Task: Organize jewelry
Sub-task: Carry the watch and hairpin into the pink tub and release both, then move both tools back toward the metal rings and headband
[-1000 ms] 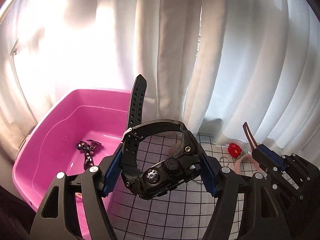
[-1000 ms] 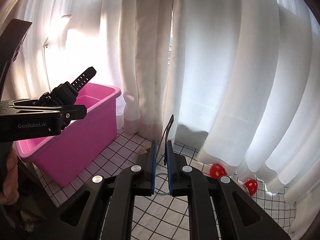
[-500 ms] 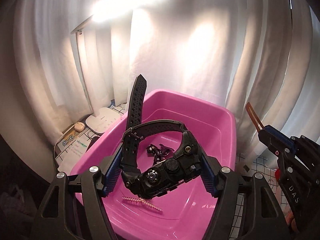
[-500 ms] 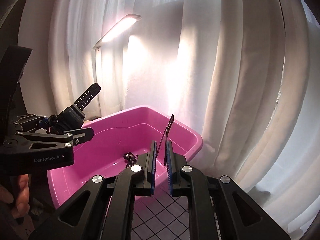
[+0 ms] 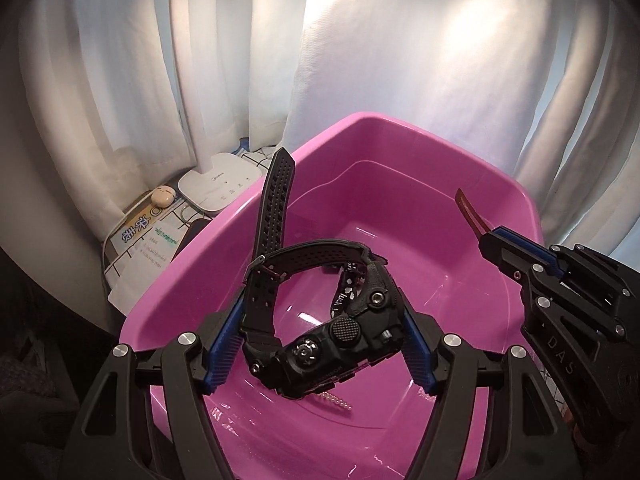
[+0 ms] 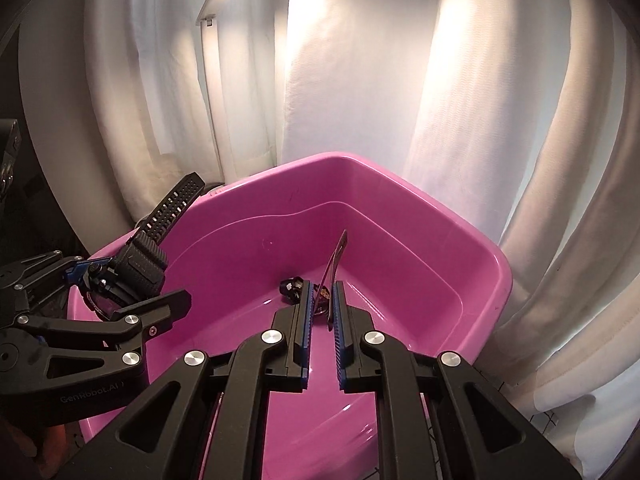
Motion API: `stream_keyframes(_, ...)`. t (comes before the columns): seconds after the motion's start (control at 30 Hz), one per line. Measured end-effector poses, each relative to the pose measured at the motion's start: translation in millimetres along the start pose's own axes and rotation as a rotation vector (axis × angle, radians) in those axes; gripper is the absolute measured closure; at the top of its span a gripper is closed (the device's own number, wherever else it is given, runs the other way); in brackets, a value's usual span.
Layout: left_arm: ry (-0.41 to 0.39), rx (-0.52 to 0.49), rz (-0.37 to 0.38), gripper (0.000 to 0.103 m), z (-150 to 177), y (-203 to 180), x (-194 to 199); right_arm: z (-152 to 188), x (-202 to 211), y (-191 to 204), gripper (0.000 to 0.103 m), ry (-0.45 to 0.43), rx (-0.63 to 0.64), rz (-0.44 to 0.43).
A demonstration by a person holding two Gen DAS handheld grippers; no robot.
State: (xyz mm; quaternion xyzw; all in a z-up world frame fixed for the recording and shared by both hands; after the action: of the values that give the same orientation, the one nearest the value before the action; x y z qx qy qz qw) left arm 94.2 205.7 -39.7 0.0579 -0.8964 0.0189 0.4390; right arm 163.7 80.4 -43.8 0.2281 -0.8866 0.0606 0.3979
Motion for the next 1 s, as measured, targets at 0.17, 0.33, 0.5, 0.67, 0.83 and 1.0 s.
stream_keyframes(0.17, 0.048, 0.026, 0.011, 0.035, 4, 5, -12, -10, -18, -4, 0.075, 0.052, -0.034, 0.023)
stream_keyframes(0.33, 0.010, 0.017, -0.035, 0.016, 0, 9, -6, -16, -21, -10, 0.050, 0.061, -0.078, 0.034)
stream_keyframes(0.5, -0.019, 0.024, -0.051, 0.010, -5, 12, 1, -19, -15, -16, 0.047, 0.046, -0.093, 0.043)
stream_keyframes(0.67, -0.008, 0.045, -0.042, 0.009, -2, 13, 2, -11, 3, -22, 0.045, 0.027, -0.120, 0.038)
stream_keyframes(0.83, -0.014, 0.048, -0.042, 0.009, 0, 9, 9, -9, 17, -27, 0.044, 0.012, -0.135, 0.045)
stream_keyframes(1.0, -0.020, 0.041, -0.042, 0.009, 4, 2, 17, -4, 34, -30, 0.043, -0.009, -0.140, 0.056)
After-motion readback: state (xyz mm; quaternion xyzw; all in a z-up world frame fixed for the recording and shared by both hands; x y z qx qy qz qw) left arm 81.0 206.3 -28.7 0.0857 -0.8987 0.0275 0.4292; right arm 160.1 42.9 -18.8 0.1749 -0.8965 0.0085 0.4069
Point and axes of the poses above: each gripper's, at about its wrist camera, not at the fingertips, and x roughly against the way its jaws point, y to its left, z to its underside, the point moved 4 cm from there along -x, roughly the way its jaws point, and after that the axes turned 8 degrees about -x, right-handed, at the moved point
